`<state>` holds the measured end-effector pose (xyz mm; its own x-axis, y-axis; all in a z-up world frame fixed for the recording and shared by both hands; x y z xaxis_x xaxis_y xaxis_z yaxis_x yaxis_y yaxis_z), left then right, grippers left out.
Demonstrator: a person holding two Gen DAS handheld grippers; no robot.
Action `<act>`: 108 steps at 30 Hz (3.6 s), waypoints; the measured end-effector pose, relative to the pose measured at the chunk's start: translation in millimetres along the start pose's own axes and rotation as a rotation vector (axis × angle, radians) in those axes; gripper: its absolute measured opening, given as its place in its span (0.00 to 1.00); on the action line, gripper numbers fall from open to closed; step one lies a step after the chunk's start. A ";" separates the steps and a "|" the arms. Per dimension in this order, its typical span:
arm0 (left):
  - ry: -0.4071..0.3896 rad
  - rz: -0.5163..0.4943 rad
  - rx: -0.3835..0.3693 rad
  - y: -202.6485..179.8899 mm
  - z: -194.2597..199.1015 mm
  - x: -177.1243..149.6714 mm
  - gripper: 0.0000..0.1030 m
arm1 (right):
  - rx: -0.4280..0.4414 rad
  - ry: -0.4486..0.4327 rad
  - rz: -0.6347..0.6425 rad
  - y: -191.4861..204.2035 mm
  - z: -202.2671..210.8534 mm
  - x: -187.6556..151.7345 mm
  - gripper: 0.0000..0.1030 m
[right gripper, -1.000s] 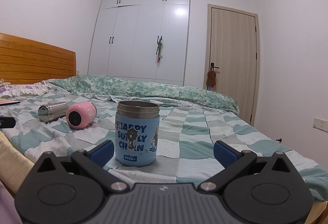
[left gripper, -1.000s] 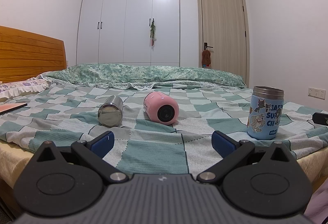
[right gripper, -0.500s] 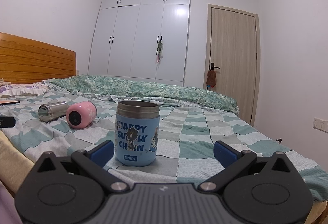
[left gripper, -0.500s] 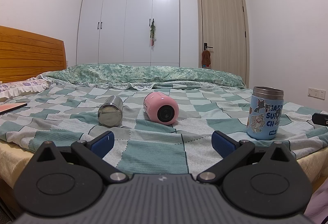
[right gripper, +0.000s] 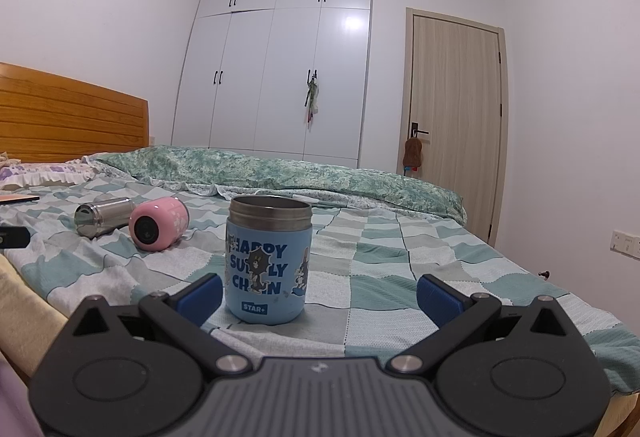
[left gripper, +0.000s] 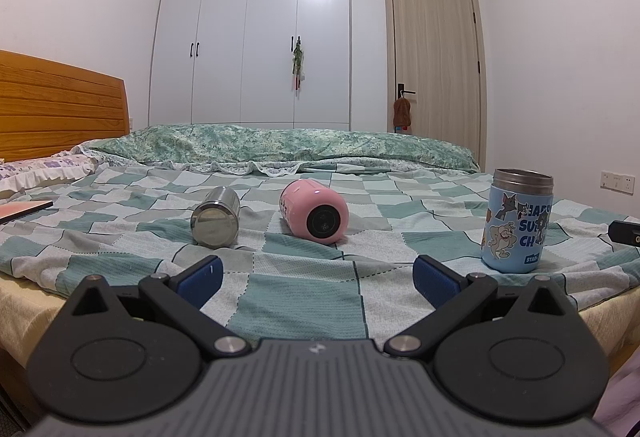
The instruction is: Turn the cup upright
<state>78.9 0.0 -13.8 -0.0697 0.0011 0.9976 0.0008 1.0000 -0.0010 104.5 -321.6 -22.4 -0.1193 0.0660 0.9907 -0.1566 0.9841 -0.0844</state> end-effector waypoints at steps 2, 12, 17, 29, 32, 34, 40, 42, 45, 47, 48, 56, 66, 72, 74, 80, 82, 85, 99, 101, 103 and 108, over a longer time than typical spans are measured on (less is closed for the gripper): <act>0.000 0.000 0.000 0.0 -0.1 -0.1 1.00 | 0.000 -0.001 0.000 0.1 0.1 0.1 1.00; 0.000 0.000 0.000 0.0 0.0 0.0 1.00 | 0.001 0.000 0.001 0.4 0.2 0.5 1.00; 0.000 0.001 0.000 0.1 -0.1 0.0 1.00 | 0.001 0.000 0.001 1.0 0.1 0.8 1.00; 0.004 -0.001 0.014 5.7 0.1 0.3 1.00 | 0.011 -0.007 -0.002 6.0 0.6 2.6 1.00; 0.013 0.006 0.027 8.8 0.1 0.3 1.00 | 0.023 -0.013 -0.006 7.7 1.3 6.2 1.00; 0.026 0.022 0.033 15.3 1.8 0.7 1.00 | 0.038 -0.008 -0.010 13.9 -1.7 8.0 1.00; 0.029 0.062 0.036 33.0 -5.3 9.3 1.00 | 0.174 -0.032 0.001 48.4 -10.6 18.4 1.00; 0.016 0.066 0.041 38.2 -10.6 15.4 1.00 | 0.225 -0.028 0.001 64.0 -20.5 24.3 1.00; 0.002 0.066 0.050 46.8 -22.2 24.4 1.00 | 0.292 -0.034 -0.011 89.2 -37.3 34.2 1.00; 0.001 0.056 0.060 53.2 -32.8 28.3 1.00 | 0.327 -0.035 -0.008 107.4 -49.2 40.2 1.00; 0.001 0.052 0.062 56.4 -37.2 29.2 1.00 | 0.341 -0.034 -0.007 116.3 -55.8 42.8 1.00; 0.065 0.014 0.086 83.4 -92.6 27.4 1.00 | 0.381 0.059 -0.014 169.6 -126.8 48.3 1.00; 0.075 -0.008 0.082 102.2 -164.8 29.8 1.00 | 0.373 0.166 -0.033 204.4 -225.8 40.9 1.00; 0.077 -0.014 0.066 106.6 -192.8 26.0 1.00 | 0.433 0.206 -0.049 215.2 -274.1 27.2 1.00; 0.087 -0.005 0.062 109.8 -200.9 21.1 1.00 | 0.447 0.227 -0.056 215.6 -287.0 22.4 1.00; 0.149 -0.023 0.060 117.1 -223.1 7.2 1.00 | 0.545 0.303 -0.067 223.5 -325.9 11.8 1.00; 0.162 -0.023 0.061 120.1 -228.6 4.8 1.00 | 0.564 0.312 -0.044 226.6 -338.6 8.2 1.00; 0.188 -0.023 0.059 123.4 -236.1 -1.2 1.00 | 0.584 0.367 -0.050 232.2 -356.7 -1.9 1.00; 0.259 -0.025 0.037 127.3 -246.0 -20.4 1.00 | 0.477 0.641 -0.097 248.7 -376.3 -43.0 1.00; 0.265 -0.020 0.043 129.2 -245.6 -21.6 1.00 | 0.459 0.667 -0.109 250.4 -375.9 -49.4 1.00; 0.267 -0.010 0.049 131.8 -245.7 -22.0 1.00 | 0.448 0.692 -0.119 252.2 -374.3 -54.9 0.98; 0.265 0.001 0.052 132.6 -244.4 -21.8 1.00 | 0.445 0.710 -0.162 255.8 -367.9 -53.4 0.89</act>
<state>324.3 132.4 -18.6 0.1934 0.0083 0.9811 -0.0513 0.9987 0.0016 431.5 -12.6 -57.5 0.5577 0.1645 0.8136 -0.5072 0.8434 0.1772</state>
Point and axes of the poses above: each gripper's, at about its wrist camera, not at the fingertips, and z roughly against the way its jaws point, y to its left, x to its top, the point moved 8 cm from there along -z, roughly the way its jaws point, and after that the axes turned 14 degrees about -y, right-handed, at the moved point
